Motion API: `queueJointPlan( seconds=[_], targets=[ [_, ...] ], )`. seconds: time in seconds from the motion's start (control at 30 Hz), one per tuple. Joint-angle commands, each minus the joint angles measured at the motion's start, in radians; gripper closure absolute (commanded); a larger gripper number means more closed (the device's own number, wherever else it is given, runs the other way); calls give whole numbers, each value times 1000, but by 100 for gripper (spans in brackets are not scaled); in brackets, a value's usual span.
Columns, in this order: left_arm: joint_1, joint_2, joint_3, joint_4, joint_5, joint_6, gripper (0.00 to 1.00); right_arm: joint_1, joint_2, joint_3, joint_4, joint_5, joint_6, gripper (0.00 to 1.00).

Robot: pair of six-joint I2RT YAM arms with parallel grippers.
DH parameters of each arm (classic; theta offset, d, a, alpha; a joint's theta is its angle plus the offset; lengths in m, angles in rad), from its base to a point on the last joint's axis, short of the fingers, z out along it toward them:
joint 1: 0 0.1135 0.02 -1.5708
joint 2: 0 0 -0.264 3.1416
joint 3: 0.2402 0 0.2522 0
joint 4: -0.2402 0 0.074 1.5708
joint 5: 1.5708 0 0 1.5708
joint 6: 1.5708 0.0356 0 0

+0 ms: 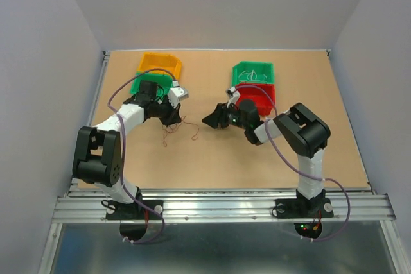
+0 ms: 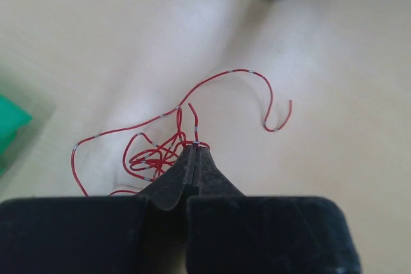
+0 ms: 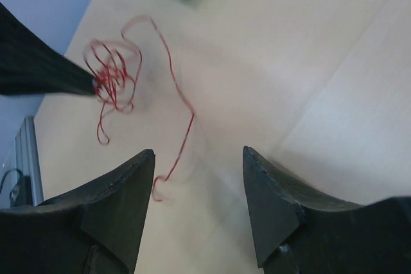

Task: Untangle the cables

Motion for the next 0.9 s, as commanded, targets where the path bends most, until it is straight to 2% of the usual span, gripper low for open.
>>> queueJointPlan(
  seconds=[0.0,0.1,0.17,0.33,0.47,0.7,0.87],
  targets=[
    [-21,-72,70,60,149,-213,100,56,-6,-138,283,-30,15,38],
    [-27,-135,111,13,133,-233,100,65,-92,-215,278,-67,32,34],
    [-39,-187,117,13,175,-236,100,70,-139,-234,260,-69,2,32],
    [-87,-242,121,99,231,-350,100,99,-233,-251,220,-56,-98,30],
    [-97,-264,88,142,268,-365,100,116,-233,-206,209,-99,-178,30],
    [-110,-274,82,131,303,-355,100,152,-270,-189,224,-21,-319,31],
    [-113,-274,74,127,314,-339,100,171,-235,-159,303,-22,-327,36]
  ],
)
